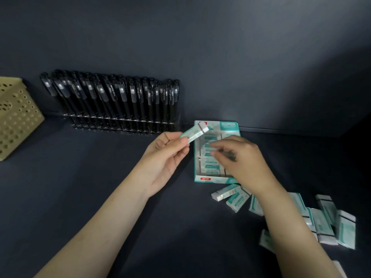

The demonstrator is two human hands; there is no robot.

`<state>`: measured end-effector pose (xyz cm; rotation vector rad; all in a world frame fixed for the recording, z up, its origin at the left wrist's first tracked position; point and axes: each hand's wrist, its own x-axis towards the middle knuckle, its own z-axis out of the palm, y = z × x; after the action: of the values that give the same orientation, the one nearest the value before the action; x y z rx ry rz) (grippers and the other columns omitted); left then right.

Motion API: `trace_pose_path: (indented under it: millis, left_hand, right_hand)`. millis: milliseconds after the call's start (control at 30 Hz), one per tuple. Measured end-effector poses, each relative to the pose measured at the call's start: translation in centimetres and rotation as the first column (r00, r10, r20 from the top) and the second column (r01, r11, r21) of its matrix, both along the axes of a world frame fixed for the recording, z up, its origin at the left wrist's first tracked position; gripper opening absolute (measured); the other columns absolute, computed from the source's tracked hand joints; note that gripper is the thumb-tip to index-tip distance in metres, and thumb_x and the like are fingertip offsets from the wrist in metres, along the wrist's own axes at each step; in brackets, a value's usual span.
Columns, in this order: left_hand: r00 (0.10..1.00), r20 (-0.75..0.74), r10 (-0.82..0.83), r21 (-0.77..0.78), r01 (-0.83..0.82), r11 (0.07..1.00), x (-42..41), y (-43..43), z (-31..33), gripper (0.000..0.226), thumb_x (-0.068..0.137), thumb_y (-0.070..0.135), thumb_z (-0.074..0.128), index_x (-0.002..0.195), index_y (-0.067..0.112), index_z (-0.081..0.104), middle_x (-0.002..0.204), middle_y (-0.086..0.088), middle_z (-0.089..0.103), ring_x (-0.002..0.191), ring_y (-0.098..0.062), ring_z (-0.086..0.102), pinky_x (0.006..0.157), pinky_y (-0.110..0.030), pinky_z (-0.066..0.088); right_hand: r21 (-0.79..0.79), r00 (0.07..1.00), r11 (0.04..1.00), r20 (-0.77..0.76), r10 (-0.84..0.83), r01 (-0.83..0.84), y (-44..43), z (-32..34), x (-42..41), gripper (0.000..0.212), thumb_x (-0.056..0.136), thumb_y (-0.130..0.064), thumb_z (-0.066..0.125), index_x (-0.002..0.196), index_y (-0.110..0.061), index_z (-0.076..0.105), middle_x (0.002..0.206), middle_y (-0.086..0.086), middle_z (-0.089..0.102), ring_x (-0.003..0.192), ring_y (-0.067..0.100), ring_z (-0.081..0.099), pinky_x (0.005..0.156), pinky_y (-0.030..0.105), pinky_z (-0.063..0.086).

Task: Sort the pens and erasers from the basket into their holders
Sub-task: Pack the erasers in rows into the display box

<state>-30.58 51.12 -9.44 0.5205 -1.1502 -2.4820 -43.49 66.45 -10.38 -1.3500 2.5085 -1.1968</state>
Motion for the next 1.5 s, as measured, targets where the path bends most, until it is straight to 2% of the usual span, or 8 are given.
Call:
trace_pose_path:
  millis: [200, 467, 633, 800, 1033, 1133, 1300, 1500]
  left_hand:
    - [0.996, 0.086, 0.013, -0.368, 0.019, 0.929, 0.1, 1.7, 0.1, 0.016, 0.081, 0.002, 0.068, 0.095, 0.007, 0.060, 0.096, -0.003, 0.074, 0.092, -0.012, 0.069, 0.084, -0.024, 0.053]
    - [0.995, 0.092, 0.045, -0.704, 0.033, 0.710, 0.0, 2.0, -0.8, 0.017, 0.083, 0.018, 0.073, 0.095, 0.025, 0.066, 0.099, 0.008, 0.070, 0.096, -0.007, 0.063, 0.089, -0.032, 0.051]
    - [0.974, 0.188, 0.123, -0.965, 0.160, 0.210, -0.1, 0.4, -2.5, 0.031, 0.088, 0.050, 0.053, 0.118, 0.046, 0.058, 0.127, 0.033, 0.051, 0.127, -0.002, 0.036, 0.108, -0.033, 0.028]
    - [0.955, 0.230, 0.187, -0.973, 0.231, 0.017, -0.2, 0.5, -3.6, 0.039, 0.087, 0.052, 0.044, 0.122, 0.046, 0.059, 0.138, 0.036, 0.033, 0.131, 0.001, 0.014, 0.104, -0.030, 0.009]
    - [0.948, 0.244, 0.206, -0.968, 0.252, -0.012, -0.3, 0.6, -3.7, 0.039, 0.088, 0.045, 0.043, 0.124, 0.044, 0.058, 0.142, 0.033, 0.032, 0.134, -0.005, 0.015, 0.106, -0.030, 0.008]
    - [0.948, 0.247, 0.199, -0.967, 0.253, -0.007, -0.3, 0.7, -3.8, 0.035, 0.091, 0.042, 0.047, 0.125, 0.044, 0.057, 0.143, 0.032, 0.032, 0.134, -0.007, 0.016, 0.106, -0.030, 0.008]
    - [0.956, 0.225, 0.190, -0.974, 0.228, 0.005, -0.4, 0.5, -3.9, 0.041, 0.086, 0.052, 0.040, 0.122, 0.044, 0.059, 0.140, 0.035, 0.033, 0.129, -0.001, 0.019, 0.103, -0.027, 0.008]
    - [0.964, 0.196, 0.178, -0.981, 0.193, 0.032, -0.5, 0.3, -3.9, 0.046, 0.080, 0.058, 0.037, 0.117, 0.045, 0.061, 0.133, 0.043, 0.031, 0.126, 0.004, 0.017, 0.102, -0.027, 0.009]
  right_hand:
    - [-0.261, 0.882, 0.965, 0.454, 0.129, -0.007, 0.1, 2.1, 1.4, 0.017, 0.087, -0.016, 0.068, 0.101, -0.024, 0.074, 0.097, -0.009, 0.074, 0.089, 0.006, 0.066, 0.081, 0.020, 0.051]
    - [-0.356, 0.732, 0.933, 0.648, 0.209, 0.049, 0.3, 2.5, 1.6, 0.032, 0.085, -0.016, 0.066, 0.117, -0.012, 0.063, 0.108, 0.002, 0.073, 0.094, 0.009, 0.068, 0.070, 0.013, 0.048]
    - [-0.261, 0.882, 0.965, 0.462, 0.094, 0.034, 1.7, 2.6, 0.2, 0.024, 0.085, -0.019, 0.070, 0.107, -0.029, 0.067, 0.105, -0.007, 0.070, 0.100, 0.012, 0.066, 0.089, 0.035, 0.052]
    - [0.015, 0.998, 0.999, 0.056, -0.039, 0.038, 2.5, 1.2, -1.2, 0.036, 0.076, -0.013, 0.080, 0.104, -0.033, 0.072, 0.105, -0.017, 0.063, 0.105, 0.008, 0.056, 0.090, 0.018, 0.040]
    - [0.199, 0.984, 0.976, -0.172, -0.053, 0.087, 2.6, 0.1, -1.5, 0.035, 0.073, -0.012, 0.081, 0.106, -0.022, 0.073, 0.108, -0.005, 0.068, 0.108, 0.024, 0.054, 0.096, 0.040, 0.039]
    - [0.219, 0.968, 0.965, -0.235, -0.093, 0.146, 2.5, 0.2, -1.4, 0.029, 0.072, -0.019, 0.083, 0.098, -0.025, 0.072, 0.099, -0.013, 0.066, 0.105, 0.016, 0.051, 0.089, 0.030, 0.023]
    - [0.184, 0.986, 0.981, -0.167, -0.030, 0.061, 2.1, 0.3, -1.0, 0.021, 0.071, -0.002, 0.081, 0.087, -0.011, 0.071, 0.098, 0.000, 0.068, 0.094, 0.019, 0.062, 0.083, 0.036, 0.054]
    - [0.173, 0.981, 0.981, -0.186, -0.052, 0.085, 1.5, 0.2, -0.9, 0.017, 0.075, 0.001, 0.077, 0.088, -0.010, 0.073, 0.097, 0.002, 0.069, 0.093, 0.019, 0.067, 0.082, 0.039, 0.057]
